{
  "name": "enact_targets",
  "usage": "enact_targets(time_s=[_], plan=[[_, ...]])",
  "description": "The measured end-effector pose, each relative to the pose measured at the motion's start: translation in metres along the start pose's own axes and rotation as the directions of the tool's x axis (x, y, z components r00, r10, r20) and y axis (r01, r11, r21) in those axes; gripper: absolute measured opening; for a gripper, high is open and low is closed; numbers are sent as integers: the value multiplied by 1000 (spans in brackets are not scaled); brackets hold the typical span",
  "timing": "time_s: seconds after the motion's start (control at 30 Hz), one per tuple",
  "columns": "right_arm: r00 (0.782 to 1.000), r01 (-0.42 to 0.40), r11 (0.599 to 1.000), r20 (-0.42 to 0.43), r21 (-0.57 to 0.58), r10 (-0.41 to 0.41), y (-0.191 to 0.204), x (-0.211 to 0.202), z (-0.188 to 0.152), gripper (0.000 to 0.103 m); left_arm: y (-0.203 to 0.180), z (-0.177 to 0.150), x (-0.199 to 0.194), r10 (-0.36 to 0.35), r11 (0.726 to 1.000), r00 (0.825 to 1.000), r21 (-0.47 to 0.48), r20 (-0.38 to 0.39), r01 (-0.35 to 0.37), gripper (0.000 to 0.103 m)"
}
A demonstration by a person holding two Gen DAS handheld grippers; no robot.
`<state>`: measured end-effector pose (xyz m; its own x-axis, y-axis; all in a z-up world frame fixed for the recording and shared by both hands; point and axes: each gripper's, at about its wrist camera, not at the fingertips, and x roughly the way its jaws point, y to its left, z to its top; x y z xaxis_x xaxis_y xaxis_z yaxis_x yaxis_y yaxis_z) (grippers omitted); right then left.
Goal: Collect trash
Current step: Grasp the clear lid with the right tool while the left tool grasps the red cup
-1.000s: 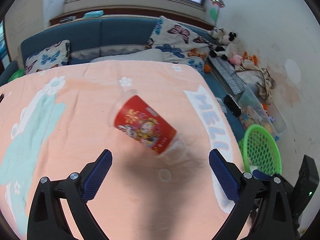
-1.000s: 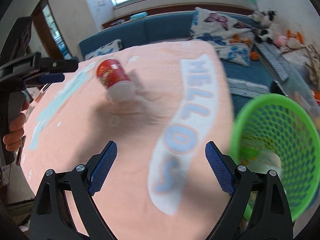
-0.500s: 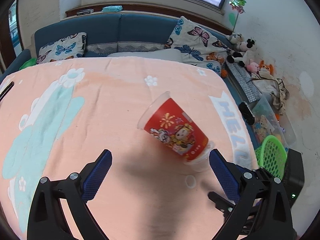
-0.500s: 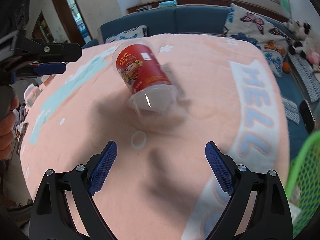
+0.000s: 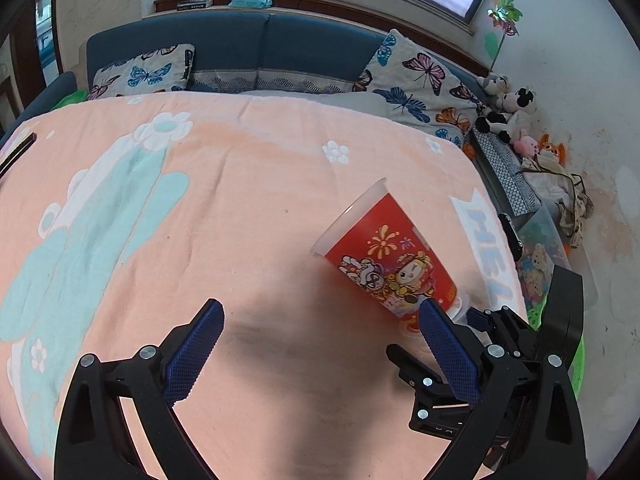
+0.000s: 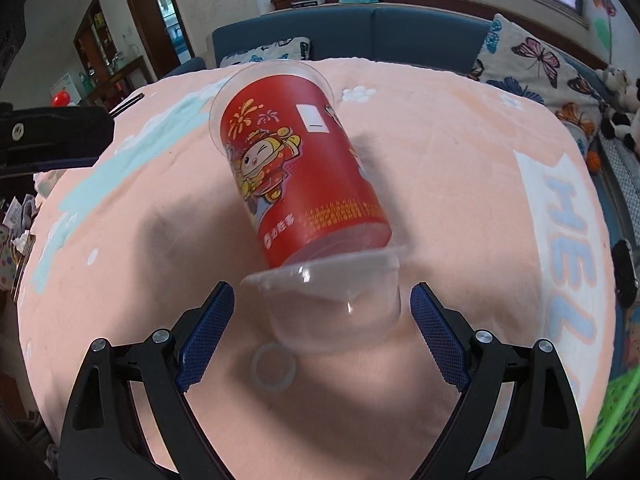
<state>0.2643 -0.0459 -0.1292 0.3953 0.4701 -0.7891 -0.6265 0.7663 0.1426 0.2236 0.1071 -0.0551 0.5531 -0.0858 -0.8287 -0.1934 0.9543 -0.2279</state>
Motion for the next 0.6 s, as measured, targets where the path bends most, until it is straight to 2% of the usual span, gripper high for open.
enact_targets(time_s=[0.13,0.27,0.4,0.6], plan=[[1000,-3,1000,6,1,3,-1,5,0,82,1,1,10,-6,1000,1000,-16,-18,6,94],[1000,19,1000,24,-15,-18,-2,1,-5,63,-4,-2,17,-11,1000,999,-18,-32,10,94],[999,-13,999,42,31,12,-7,-7,-8,62,-8,-4,22,-17,1000,999,-17,-43,17,94],[997,-38,999,69,23,37,-4,-33,-17,62,-15,1,30,-82,994,995,-82,-60,77,94]])
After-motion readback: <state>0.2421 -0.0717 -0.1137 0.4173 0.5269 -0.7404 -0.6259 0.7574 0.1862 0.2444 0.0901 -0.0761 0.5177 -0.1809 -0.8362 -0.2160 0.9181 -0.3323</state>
